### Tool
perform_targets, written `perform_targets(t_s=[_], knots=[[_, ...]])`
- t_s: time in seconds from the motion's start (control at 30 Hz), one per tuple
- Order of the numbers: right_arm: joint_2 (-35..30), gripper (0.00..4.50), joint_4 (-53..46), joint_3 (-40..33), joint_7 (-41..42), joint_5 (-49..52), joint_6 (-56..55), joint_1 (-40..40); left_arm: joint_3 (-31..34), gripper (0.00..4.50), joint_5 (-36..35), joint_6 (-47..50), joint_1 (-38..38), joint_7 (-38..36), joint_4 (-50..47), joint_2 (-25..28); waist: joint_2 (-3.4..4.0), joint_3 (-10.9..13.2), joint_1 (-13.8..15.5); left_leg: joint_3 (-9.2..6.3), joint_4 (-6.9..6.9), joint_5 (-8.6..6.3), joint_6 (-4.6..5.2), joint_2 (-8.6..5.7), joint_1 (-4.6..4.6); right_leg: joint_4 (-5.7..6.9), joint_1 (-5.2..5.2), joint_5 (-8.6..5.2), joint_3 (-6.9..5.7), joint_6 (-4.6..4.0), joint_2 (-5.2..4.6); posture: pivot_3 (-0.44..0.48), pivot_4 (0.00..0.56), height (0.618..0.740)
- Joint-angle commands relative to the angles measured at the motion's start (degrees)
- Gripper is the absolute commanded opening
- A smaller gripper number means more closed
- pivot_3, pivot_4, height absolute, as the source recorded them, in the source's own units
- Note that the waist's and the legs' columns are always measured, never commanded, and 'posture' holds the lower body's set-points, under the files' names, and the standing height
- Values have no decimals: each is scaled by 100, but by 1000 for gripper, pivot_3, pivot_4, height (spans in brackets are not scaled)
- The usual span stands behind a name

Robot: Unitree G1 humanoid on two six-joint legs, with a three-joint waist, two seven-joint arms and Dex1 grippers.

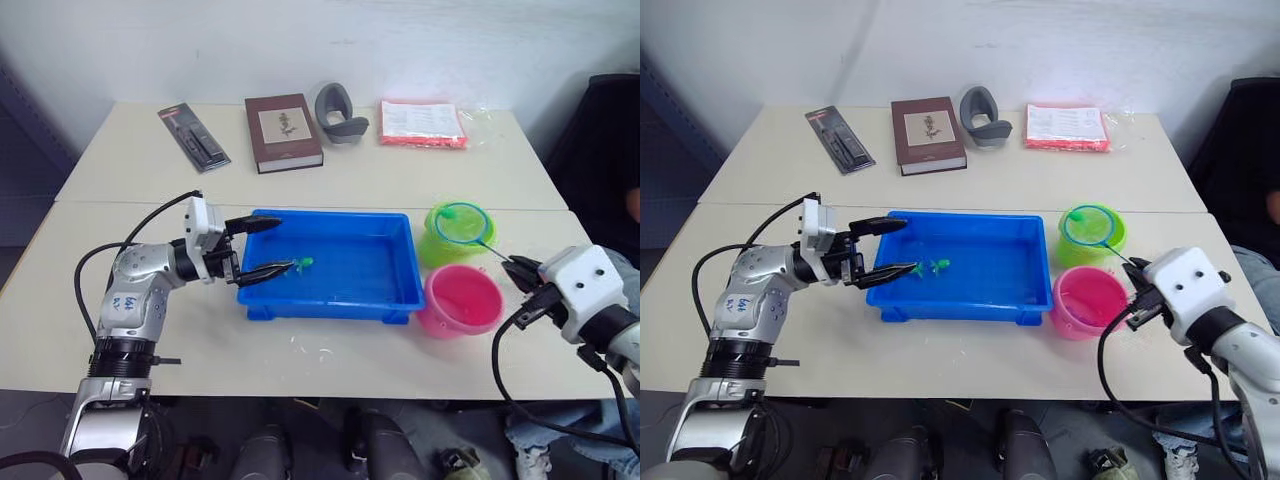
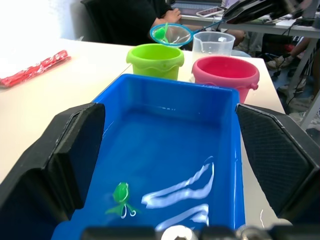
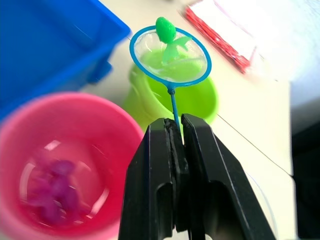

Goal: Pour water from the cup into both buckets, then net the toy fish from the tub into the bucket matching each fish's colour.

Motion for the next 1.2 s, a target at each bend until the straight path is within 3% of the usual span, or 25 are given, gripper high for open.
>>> perform_targets(t_s=[0.03, 0.23, 0.53, 0.77, 0.87, 1.0, 1.1, 1.2], knots=[[-301, 0, 671, -73, -209, -785, -1032, -63, -20, 4486, -46, 12, -90, -16, -65, -54, 0, 0, -3, 1, 0, 0, 0, 0, 0, 0, 0, 0, 0, 0, 0, 0, 150, 740], [-952, 0, 1979, 346, -860, -2362, -3118, -188, -60, 4486, -46, 63, -133, 51, -132, -163, 0, 0, -13, 10, 0, 1, 0, -1, 5, 1, 0, 0, 7, 0, 0, 0, 150, 740], [-1932, 0, 3142, 1173, -2502, -4900, -4726, -689, -99, 4486, -16, 40, -176, 152, -147, -285, 0, 0, -21, 18, 0, 7, -11, 2, 9, 3, -1, 0, 49, 0, -3, 0, 150, 740], [-2309, 0, 3740, 1697, -2966, -5398, -5511, -1197, -86, 4486, 39, -88, -277, 129, -60, -265, 1, 0, -30, 23, 0, 11, -19, 5, 12, 3, -1, -1, 54, 0, -2, 0, 150, 740], [-2175, 0, 3872, 1506, -2865, -4888, -5514, -1286, -56, 4486, 38, -101, -241, 130, -80, -225, 1, 0, -24, 24, 0, 12, -21, 4, 12, 3, -1, -1, 54, 0, -1, 0, 150, 740], [-1370, 0, 3019, 1406, -1770, -2393, -4874, -1595, 117, 4486, 8, -98, -102, 163, -74, -21, -2, 2, -68, 24, 0, 15, -25, 10, 14, 3, 0, 0, 56, 1, 2, 0, 150, 740], [-939, 0, 1514, 2067, -305, 78, -3118, -1809, 330, 4486, 19, -148, 74, 114, 123, 276, -1, 2, -160, 23, -3, 17, -32, 23, 21, 11, 0, 0, 63, 0, 0, 0, 150, 740], [-773, 0, 844, 2565, 161, 554, -1817, -2079, 433, 4486, 31, -229, 201, 75, 201, 446, -1, 2, -159, 9, -2, 17, -35, 34, 20, 17, 0, -5, 50, -9, -1, 0, 150, 740]])
